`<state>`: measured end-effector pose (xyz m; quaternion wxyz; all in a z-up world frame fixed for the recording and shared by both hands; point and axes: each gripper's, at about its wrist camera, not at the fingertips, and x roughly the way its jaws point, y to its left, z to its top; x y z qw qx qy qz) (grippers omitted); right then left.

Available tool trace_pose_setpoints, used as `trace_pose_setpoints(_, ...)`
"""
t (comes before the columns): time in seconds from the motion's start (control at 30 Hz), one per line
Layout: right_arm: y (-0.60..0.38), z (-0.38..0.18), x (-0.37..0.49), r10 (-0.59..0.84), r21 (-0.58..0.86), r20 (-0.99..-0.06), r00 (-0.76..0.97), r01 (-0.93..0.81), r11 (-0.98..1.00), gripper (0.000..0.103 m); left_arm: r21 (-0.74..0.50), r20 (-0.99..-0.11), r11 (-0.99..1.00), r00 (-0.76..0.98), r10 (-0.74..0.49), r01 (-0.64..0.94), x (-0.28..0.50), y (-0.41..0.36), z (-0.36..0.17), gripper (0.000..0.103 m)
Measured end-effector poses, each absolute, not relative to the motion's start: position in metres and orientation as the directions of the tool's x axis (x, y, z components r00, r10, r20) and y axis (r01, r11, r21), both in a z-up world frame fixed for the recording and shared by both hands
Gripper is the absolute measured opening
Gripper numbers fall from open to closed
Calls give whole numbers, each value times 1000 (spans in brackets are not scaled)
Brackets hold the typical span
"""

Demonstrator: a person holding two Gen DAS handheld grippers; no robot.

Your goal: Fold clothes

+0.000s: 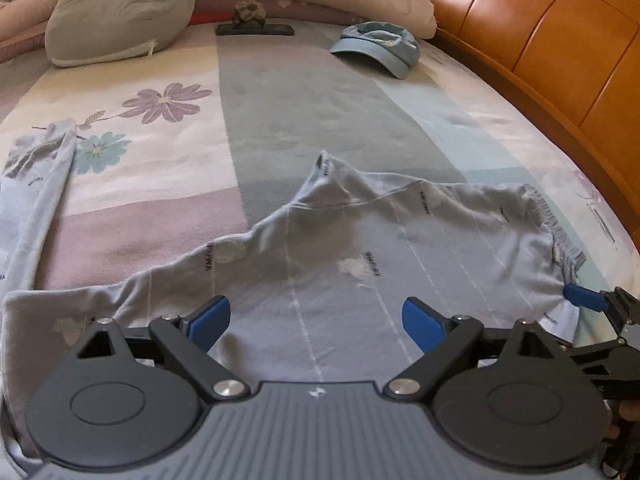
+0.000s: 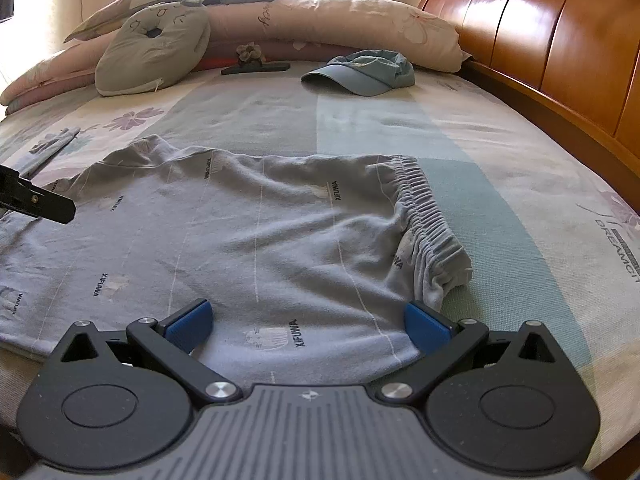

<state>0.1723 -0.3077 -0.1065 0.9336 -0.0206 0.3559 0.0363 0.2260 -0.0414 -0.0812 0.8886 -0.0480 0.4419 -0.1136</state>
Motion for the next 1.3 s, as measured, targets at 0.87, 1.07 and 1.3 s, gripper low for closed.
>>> trace_pose_setpoints(0.87, -305, -103, 174, 44, -33, -678, 734, -90, 995, 103, -48, -797, 976, 580, -167, 214, 225, -73, -80, 96)
trace_pose_setpoints(1.07, -288, -79, 153, 86, -15, -658, 748, -127, 992, 103, -31, -791, 975, 590, -158, 220, 206, -77, -70, 96)
trace_pose_setpoints(1.3, -261, -64, 130, 145, -4, -650, 746, -195, 981, 103, -20, -806, 979, 576, -136, 202, 196, -74, -72, 96)
